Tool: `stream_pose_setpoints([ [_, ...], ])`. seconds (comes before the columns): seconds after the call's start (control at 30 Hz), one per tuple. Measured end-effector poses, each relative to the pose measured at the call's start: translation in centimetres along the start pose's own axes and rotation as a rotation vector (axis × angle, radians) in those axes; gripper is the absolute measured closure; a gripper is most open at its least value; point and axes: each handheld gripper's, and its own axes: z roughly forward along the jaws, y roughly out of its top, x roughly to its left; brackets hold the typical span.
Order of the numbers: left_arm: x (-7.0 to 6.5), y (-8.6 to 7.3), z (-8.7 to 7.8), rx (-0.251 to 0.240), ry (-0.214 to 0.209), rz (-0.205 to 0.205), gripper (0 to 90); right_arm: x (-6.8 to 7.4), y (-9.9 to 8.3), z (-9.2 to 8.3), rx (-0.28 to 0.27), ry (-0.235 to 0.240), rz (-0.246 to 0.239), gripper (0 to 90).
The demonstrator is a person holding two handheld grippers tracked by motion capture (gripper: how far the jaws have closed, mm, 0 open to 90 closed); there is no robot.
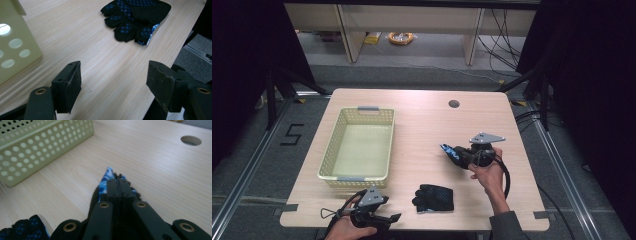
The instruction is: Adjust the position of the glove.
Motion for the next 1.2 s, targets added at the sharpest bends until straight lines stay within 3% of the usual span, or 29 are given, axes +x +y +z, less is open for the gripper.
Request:
stream_pose_setpoints([
  [0.03,0.1,0.0,-0.1,0.027,0.005,0.003,27.5,0.1,0.2,-0.3,-0.021,0.007,0.002,89.7],
  [0.13,0.3,0.1,-0.2,0.023,-0.001,0.02,27.4,0.7,0.7,-1.2,-0.056,0.043,-0.003,89.7],
  [0.17,0.2,0.0,-0.2,0.007,0.004,0.001,27.4,1.1,0.7,-1.6,-0.064,0.05,0.017,89.7],
  [0.23,0.2,0.1,-0.2,-0.007,-0.004,-0.007,27.2,1.6,0.7,-2.2,-0.067,0.07,0.002,89.7],
  [0.27,0.4,0.2,-0.3,0.018,0.005,0.01,27.2,1.9,0.7,-2.4,-0.063,0.097,0.003,89.7],
  [0.3,0.3,0.2,-0.3,0.014,0.008,-0.002,27.1,2.4,0.6,-2.7,-0.069,0.113,0.027,89.7],
  [0.33,0.4,0.2,-0.4,0.015,0.01,0.013,27.1,2.6,0.6,-2.9,-0.075,0.128,0.011,89.7],
  [0.43,0.2,0.2,-0.3,-0.01,0.0,-0.016,26.8,3.6,0.5,-3.3,-0.078,0.165,0.013,89.7],
  [0.5,0.3,0.3,-0.4,-0.002,0.005,-0.008,26.8,4.3,0.3,-3.6,-0.071,0.19,0.01,89.7],
  [0.53,0.4,0.3,-0.5,0.011,0.009,-0.013,26.8,4.6,0.2,-3.5,-0.079,0.209,0.014,89.7],
  [0.57,0.4,0.3,-0.4,-0.001,0.006,-0.027,26.8,4.7,0.2,-3.6,-0.085,0.209,-0.019,89.7],
  [0.6,0.3,0.3,-0.3,-0.024,-0.003,-0.025,26.7,5.0,0.1,-3.7,-0.075,0.219,-0.019,89.7],
  [0.63,0.3,0.4,-0.4,-0.016,0.001,-0.028,26.6,5.3,0.1,-3.6,-0.084,0.236,-0.022,89.7],
  [0.7,0.4,0.4,-0.4,-0.015,0.003,-0.019,26.8,5.5,0.0,-3.5,-0.07,0.238,-0.038,89.7],
  [0.73,0.5,0.4,-0.6,-0.003,0.0,0.004,26.8,5.9,-0.2,-3.4,-0.069,0.249,-0.014,89.7],
  [0.8,0.6,0.5,-0.7,0.006,0.006,0.016,26.8,6.1,-0.2,-3.2,-0.063,0.265,-0.043,89.7],
  [0.83,0.5,0.5,-0.6,-0.012,0.009,-0.003,26.8,6.4,-0.3,-3.0,-0.06,0.289,-0.034,89.7],
  [0.87,0.4,0.5,-0.5,-0.022,0.001,-0.02,26.7,6.5,-0.3,-2.9,-0.061,0.291,-0.058,89.6],
  [0.93,0.4,0.5,-0.5,-0.019,0.0,-0.022,26.7,6.9,-0.3,-2.8,-0.048,0.309,-0.065,89.6],
  [0.97,0.4,0.4,-0.4,-0.018,0.002,-0.028,26.7,7.2,-0.4,-2.8,-0.041,0.317,-0.045,89.6],
  [1.0,0.4,0.4,-0.4,-0.014,0.001,-0.025,26.7,7.2,-0.6,-2.6,-0.058,0.33,-0.058,89.6],
  [1.07,0.5,0.4,-0.5,-0.001,-0.004,0.0,26.7,7.5,-0.9,-2.6,-0.032,0.34,-0.055,89.6],
  [1.1,0.4,0.4,-0.5,0.0,-0.005,-0.022,26.7,7.4,-0.9,-2.4,-0.032,0.34,-0.083,89.6],
  [1.13,0.5,0.5,-0.6,0.001,-0.005,-0.003,26.7,7.7,-1.2,-2.5,-0.007,0.346,-0.056,89.6],
  [1.17,0.4,0.5,-0.5,-0.012,-0.002,-0.013,26.7,7.6,-1.3,-2.2,-0.026,0.353,-0.098,89.6],
  [1.2,0.4,0.5,-0.5,-0.021,-0.001,-0.016,26.7,7.9,-1.5,-2.3,-0.011,0.358,-0.077,89.6],
])
